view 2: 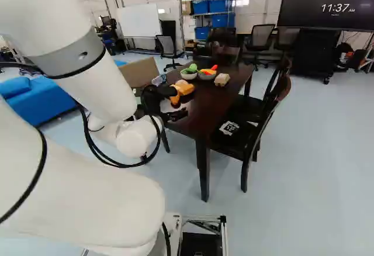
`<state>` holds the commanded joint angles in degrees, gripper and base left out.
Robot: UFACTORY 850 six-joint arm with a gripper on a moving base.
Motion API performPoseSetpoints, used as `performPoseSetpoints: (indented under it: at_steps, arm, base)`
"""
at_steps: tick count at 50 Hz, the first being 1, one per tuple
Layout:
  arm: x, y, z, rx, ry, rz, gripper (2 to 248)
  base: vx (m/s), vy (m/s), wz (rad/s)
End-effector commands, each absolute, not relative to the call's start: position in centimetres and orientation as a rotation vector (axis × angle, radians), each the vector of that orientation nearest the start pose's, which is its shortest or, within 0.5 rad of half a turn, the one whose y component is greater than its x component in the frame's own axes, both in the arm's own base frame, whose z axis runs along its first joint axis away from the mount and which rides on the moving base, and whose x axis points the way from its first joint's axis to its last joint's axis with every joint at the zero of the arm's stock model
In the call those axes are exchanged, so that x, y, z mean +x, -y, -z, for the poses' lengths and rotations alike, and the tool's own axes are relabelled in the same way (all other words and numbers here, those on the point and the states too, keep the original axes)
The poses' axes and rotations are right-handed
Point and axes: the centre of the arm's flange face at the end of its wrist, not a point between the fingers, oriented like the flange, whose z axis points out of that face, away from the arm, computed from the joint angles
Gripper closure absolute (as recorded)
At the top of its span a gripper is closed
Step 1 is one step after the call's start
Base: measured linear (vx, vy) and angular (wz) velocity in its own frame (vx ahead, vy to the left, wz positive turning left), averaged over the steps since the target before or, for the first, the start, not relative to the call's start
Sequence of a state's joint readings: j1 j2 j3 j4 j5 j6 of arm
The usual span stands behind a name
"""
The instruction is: Move the croissant to the empty plate
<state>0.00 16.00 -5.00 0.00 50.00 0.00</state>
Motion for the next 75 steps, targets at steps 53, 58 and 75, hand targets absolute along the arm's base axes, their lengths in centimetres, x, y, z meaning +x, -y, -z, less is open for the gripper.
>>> performPoseSetpoints:
  at_steps: [53,58,75]
  arm:
    - [27.03,0.00,-36.56,-2.558,0.000,1.824,3]
    - [27.03,0.00,-36.56,-2.558,0.000,1.824,3]
    - [27.03,0.00,-36.56,-2.558,0.000,1.824,3]
  base:
    - [0.075,0.011,-0.007]
    - [0.073,0.004,-0.006]
    - [0.047,0.002,-0.005]
